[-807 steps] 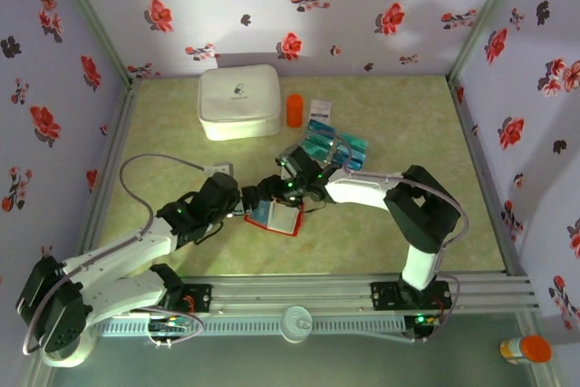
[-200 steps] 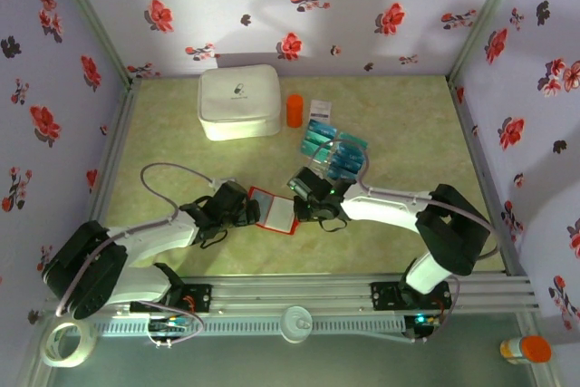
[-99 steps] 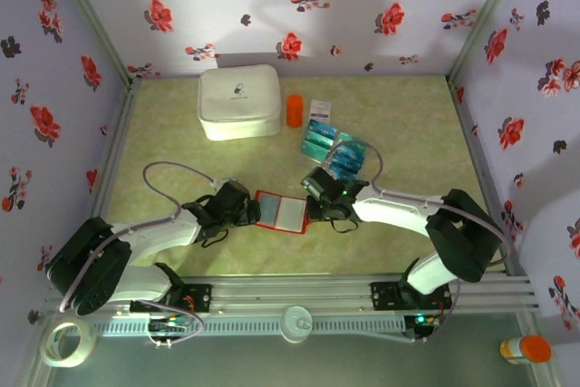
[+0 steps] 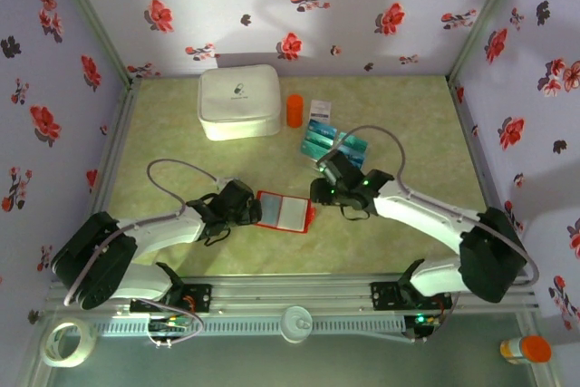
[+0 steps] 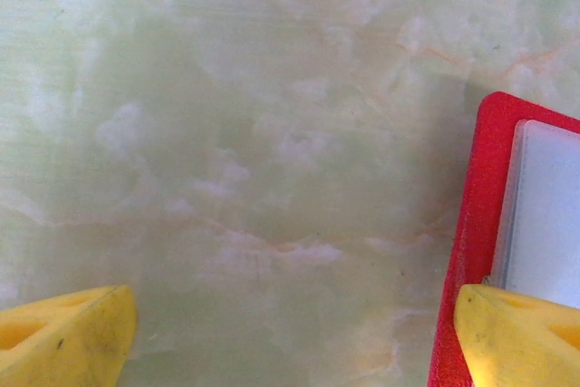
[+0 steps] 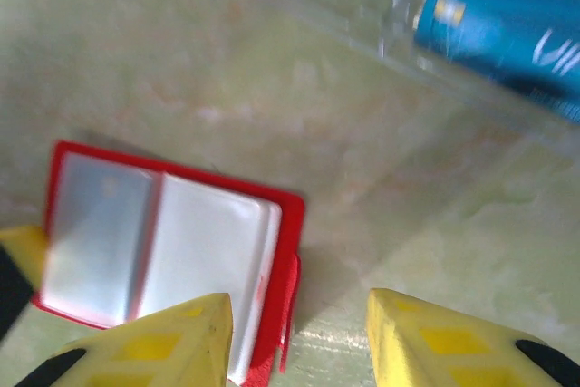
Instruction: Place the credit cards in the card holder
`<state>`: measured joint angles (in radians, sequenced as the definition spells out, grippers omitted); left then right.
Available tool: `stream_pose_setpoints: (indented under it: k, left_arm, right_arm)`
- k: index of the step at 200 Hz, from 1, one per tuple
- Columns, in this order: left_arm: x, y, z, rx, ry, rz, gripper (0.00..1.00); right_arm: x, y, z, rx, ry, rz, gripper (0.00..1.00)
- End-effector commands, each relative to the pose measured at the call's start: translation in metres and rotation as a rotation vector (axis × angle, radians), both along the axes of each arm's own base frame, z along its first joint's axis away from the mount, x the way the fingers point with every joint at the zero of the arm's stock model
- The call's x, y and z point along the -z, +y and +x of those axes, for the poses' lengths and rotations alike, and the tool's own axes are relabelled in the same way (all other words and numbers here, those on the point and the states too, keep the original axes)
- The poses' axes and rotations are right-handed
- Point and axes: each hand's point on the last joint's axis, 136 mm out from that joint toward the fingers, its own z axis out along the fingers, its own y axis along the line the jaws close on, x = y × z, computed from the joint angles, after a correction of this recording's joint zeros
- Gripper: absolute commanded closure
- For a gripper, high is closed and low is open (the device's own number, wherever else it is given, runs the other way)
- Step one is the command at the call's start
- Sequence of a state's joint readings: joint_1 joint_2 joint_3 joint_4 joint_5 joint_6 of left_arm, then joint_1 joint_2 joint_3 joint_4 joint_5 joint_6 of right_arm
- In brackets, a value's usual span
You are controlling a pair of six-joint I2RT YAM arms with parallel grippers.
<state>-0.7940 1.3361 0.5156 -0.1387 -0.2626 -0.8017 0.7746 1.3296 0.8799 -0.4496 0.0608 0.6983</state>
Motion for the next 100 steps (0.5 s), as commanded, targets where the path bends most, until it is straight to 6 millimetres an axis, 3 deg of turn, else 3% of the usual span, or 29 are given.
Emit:
stream_pose_setpoints:
  k: [1,20,41,73,100]
  left_arm:
    - [0.002,-0.012,0.0,0.037,0.008,-0.027,0.08]
    - [0.002,-0.013,0.0,0.037,0.009,-0.027,0.08]
    - [0.002,-0.013,0.001,0.036,0.005,-0.028,0.08]
    - [0.001,-0.012,0.001,0.035,0.005,-0.027,0.08]
    - [-0.001,-0.012,0.0,0.035,0.002,-0.028,0.08]
  right_arm:
    - [-0.021,-0.005,0.008,-0.018,-0.04,-0.005,0.58]
    - [-0.023,0.013,0.009,-0.058,-0.021,0.063,0.64]
    - [-0.014,0.043,0.007,-0.103,0.028,0.153,0.78]
    - [0.012,0.087,0.0,-0.158,0.089,0.192,0.92]
    - [0.038,0.113,-0.004,-0.18,0.139,0.185,0.96]
